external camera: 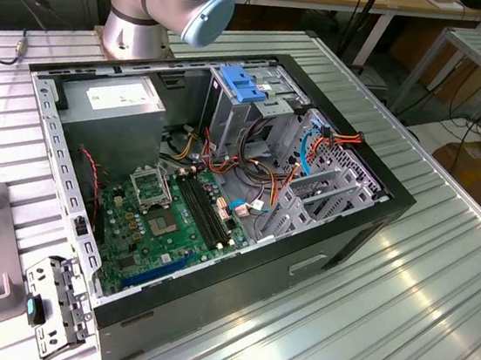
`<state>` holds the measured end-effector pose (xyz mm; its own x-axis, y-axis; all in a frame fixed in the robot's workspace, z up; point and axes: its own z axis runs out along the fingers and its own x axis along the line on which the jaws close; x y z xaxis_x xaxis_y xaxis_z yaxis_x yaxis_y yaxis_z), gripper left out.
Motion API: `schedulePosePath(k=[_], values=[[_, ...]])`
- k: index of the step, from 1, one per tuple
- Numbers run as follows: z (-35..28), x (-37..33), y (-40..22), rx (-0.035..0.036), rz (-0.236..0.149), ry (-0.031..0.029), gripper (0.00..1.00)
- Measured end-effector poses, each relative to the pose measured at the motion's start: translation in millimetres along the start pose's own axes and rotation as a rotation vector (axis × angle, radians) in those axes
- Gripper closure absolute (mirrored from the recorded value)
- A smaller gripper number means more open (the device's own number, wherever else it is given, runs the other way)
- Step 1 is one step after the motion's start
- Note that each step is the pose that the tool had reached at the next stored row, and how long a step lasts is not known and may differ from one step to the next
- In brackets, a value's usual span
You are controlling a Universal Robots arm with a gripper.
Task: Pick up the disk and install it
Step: 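Pick up the disk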
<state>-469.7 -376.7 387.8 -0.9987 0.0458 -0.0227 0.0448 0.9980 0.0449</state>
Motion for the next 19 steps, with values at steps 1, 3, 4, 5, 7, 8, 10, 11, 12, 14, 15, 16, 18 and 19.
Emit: schedulePosePath(k=[1,3,4,5,7,8,10,11,12,14,15,16,18,19], values=[[0.0,0.0,0.0,-0.0003,-0.014,0.0006,0.89],[0.0,0.0,0.0,-0.0007,-0.034,0.0016,0.89],[0.0,-0.1,0.0,-0.0009,-0.041,0.0019,0.89],[0.0,-0.1,0.0,-0.0011,-0.047,0.0021,0.89],[0.0,-0.1,0.0,-0.0014,-0.063,0.0029,0.89],[0.0,0.0,0.0,-0.0016,-0.07,0.0032,0.89],[0.0,0.0,0.0,-0.0019,-0.086,0.0039,0.89],[0.0,0.0,0.0,-0.0022,-0.099,0.0045,0.89],[0.0,-0.1,0.0,-0.0025,-0.108,0.0049,0.89],[0.0,-0.1,0.0,-0.0029,-0.128,0.0058,0.89],[0.0,0.0,0.0,-0.0032,-0.145,0.0065,0.89],[0.0,-0.1,0.0,-0.0036,-0.158,0.0072,0.89],[0.0,-0.1,0.0,-0.0041,-0.183,0.0082,0.89],[0.0,-0.1,0.0,-0.0043,-0.19,0.0086,0.89]])
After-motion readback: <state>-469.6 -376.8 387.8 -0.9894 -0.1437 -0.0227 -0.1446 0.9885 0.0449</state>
